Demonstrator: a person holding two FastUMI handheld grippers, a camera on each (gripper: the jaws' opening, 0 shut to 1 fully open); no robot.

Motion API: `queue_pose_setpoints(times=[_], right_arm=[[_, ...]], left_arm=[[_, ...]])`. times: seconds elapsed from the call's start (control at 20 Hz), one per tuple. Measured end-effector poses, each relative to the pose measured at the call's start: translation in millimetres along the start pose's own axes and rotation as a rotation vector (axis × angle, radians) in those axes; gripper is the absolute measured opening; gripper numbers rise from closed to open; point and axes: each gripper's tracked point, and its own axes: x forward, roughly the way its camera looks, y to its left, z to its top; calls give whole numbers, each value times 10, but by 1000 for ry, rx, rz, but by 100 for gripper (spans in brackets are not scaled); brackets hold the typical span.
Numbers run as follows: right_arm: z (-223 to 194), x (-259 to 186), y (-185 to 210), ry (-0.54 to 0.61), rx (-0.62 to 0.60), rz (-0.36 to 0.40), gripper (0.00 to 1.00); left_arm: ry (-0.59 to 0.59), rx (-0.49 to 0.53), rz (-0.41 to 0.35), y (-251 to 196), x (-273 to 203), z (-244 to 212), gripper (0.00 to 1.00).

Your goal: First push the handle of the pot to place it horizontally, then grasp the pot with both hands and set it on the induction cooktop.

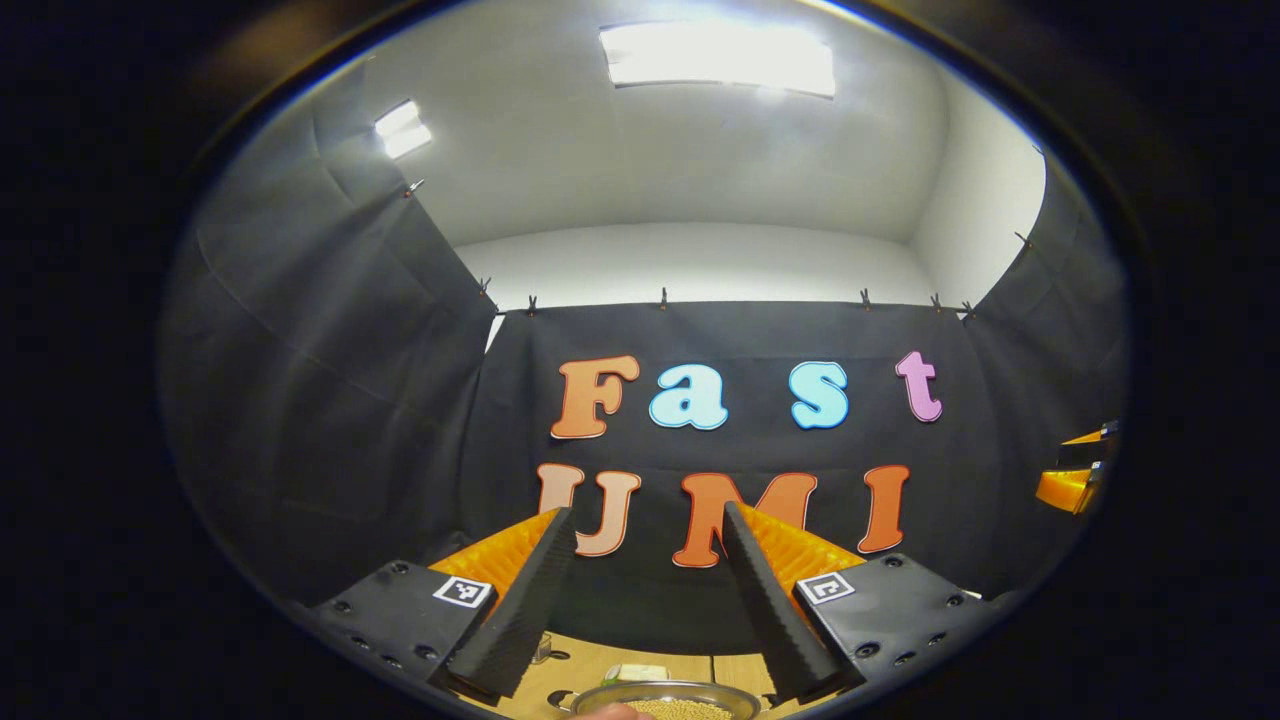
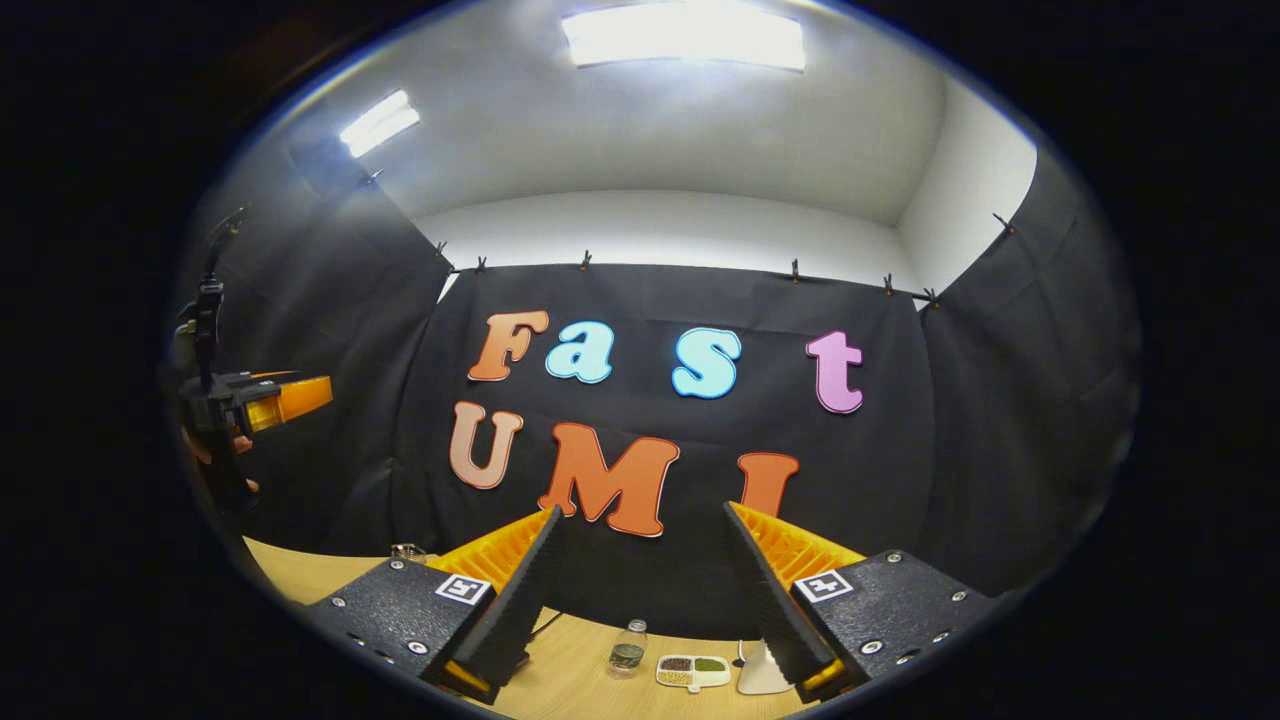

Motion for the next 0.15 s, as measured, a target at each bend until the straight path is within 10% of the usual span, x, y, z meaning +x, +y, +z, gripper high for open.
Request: queue_pose_setpoints(times=[0.15], right_arm=[[-37, -6, -10, 5, 5, -4, 95]], left_arm=[[14, 1, 17, 31, 10, -38, 95]])
